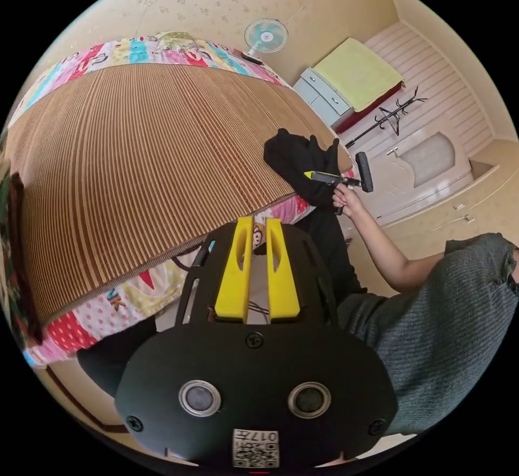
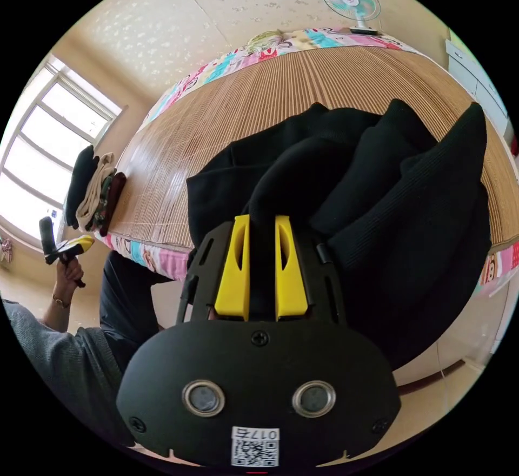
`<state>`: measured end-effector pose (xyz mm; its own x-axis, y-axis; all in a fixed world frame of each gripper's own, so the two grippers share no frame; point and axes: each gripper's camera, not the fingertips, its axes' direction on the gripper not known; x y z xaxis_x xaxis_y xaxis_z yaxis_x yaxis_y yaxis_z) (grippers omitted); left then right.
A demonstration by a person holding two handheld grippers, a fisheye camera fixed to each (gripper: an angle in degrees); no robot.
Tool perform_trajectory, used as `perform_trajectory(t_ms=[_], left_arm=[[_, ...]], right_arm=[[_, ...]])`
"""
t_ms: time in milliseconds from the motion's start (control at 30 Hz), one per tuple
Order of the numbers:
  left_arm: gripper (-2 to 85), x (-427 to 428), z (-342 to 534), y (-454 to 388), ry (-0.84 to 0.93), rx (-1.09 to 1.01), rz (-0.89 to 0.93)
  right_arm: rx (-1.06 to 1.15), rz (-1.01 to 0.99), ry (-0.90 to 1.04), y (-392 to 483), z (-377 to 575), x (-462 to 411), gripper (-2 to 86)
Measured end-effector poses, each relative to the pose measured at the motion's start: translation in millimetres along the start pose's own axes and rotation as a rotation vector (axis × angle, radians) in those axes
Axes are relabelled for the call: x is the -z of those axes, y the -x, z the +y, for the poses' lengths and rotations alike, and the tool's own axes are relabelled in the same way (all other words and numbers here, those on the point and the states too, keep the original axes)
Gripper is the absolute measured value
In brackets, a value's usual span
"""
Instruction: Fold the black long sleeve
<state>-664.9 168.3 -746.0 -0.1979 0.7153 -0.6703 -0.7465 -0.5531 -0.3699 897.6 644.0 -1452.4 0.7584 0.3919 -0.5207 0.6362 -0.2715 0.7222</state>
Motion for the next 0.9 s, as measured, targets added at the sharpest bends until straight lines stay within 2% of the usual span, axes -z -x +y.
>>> perform_trajectory(t_ms=[167,367,433,567,633,700,733,800,833,900], left_arm=[[9.5,-79.2,-96.7,21.5,0.188,-0.020,0.004],[13.9,-171.4,-144.6,63.2,0.267,0.224,0.125],[12.3,-171.3,-146.0,65.0,0.238,0.242,0.159],[5.3,-165.4,-126.6,68.1,0.308,0.264,0.215],[4.7,-122.1,-108.5,71.4,0.177,0.276,0.278],[4.0,-29.4,-78.1,65.5,-0.104,0.250,0.309],[3.9,-5.0,-71.8,59.0,-0.169,0.212,0.312],[3.4,98.7,-48.3,10.1,-0.401,-0.074,0.306],[3.2,121.8,-42.5,-6.3,-0.442,-0.162,0.299],[1.9,197.8,-16.7,-65.6,-0.584,-0.473,0.325]], right_arm=[[0.009,0.036,-0.032,32.2,26.7,-3.1,7.2],[0.040,-0.012,0.002,40.0,33.1,2.2,6.8],[0.070,-0.065,0.031,40.5,34.2,4.4,6.7],[0.087,-0.181,0.031,47.4,40.2,7.7,6.6],[0.074,-0.280,0.008,56.7,48.2,11.4,6.5],[0.085,-0.334,-0.028,70.4,58.1,19.0,6.5],[0.095,-0.367,-0.073,80.6,66.4,29.6,6.7],[0.128,-0.424,-0.154,93.3,79.7,51.9,7.0],[0.156,-0.485,-0.196,96.7,87.2,67.6,7.1],[0.189,-0.635,-0.259,92.0,96.4,89.3,6.7]])
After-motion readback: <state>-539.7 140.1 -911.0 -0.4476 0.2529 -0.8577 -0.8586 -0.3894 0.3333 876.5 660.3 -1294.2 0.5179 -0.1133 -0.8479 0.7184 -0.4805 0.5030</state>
